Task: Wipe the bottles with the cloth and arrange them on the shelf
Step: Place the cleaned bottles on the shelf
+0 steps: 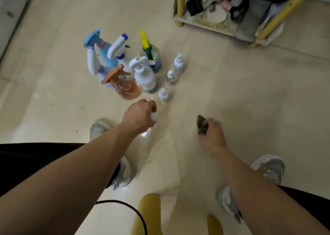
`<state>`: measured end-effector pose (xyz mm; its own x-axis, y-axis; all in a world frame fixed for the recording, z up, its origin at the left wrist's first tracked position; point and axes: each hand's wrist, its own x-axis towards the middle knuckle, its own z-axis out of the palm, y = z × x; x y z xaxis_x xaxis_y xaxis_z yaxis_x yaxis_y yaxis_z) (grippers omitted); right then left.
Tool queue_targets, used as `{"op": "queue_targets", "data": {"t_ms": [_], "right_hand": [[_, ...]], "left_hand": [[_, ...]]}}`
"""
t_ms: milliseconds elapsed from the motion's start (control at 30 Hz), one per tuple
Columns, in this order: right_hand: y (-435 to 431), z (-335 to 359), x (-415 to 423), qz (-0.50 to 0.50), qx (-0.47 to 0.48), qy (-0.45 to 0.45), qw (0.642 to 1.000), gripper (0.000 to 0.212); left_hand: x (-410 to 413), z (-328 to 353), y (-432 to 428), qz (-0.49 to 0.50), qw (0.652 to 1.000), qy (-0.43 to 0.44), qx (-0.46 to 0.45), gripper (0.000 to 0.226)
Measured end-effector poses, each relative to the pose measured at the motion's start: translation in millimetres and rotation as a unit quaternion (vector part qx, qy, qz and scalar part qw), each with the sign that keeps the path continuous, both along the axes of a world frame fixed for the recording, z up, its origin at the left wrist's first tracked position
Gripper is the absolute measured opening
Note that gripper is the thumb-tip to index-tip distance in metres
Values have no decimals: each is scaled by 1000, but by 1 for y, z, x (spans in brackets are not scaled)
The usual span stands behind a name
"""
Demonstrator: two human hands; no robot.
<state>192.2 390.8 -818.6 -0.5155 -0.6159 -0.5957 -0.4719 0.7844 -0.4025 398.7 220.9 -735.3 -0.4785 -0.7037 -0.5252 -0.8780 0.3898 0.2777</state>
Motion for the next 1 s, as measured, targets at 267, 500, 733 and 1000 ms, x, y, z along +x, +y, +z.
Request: {"op": "queue_targets", "data": {"t_ms": [267,500,733,1000], "right_hand": [[-121,80,-9,12,-8,-133,991,57],[-195,85,-13,315,-47,143,937,40],[-224,47,9,399,-22,211,892,23],[-210,63,-22,331,-86,181,922,27]], "left_hand": [[-1,7,-8,63,997,30,-26,39],[-15,5,-19,-50,996,6,-71,37],[-30,-3,-20,-111,991,-28,-74,51],[-51,-11,-29,-129,988,-71,-49,58]]}}
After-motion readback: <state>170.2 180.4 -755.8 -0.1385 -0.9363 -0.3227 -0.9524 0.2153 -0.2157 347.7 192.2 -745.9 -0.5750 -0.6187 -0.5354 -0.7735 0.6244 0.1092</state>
